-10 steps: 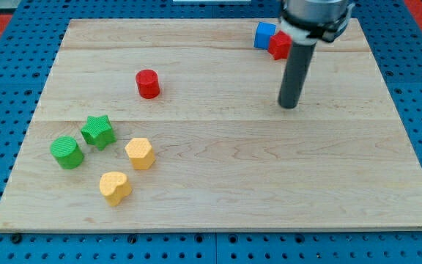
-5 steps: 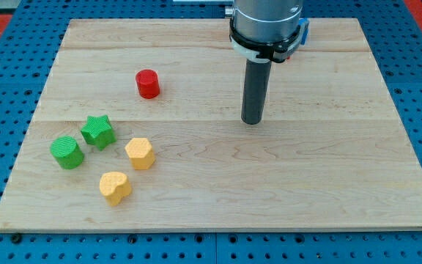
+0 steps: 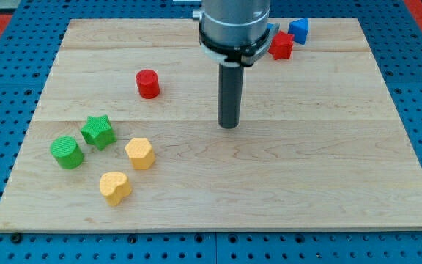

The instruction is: Push the red blocks towards the blue cube

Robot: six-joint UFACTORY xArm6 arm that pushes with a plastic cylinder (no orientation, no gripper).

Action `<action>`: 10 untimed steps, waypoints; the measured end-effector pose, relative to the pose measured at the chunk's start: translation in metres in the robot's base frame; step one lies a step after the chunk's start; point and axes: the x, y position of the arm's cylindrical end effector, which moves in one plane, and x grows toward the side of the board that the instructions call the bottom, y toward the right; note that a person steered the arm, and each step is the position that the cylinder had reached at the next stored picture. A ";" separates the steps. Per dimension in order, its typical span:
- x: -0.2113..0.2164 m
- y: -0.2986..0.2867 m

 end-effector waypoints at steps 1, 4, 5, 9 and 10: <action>-0.015 -0.062; -0.097 -0.126; -0.128 -0.038; -0.128 0.021; -0.108 0.021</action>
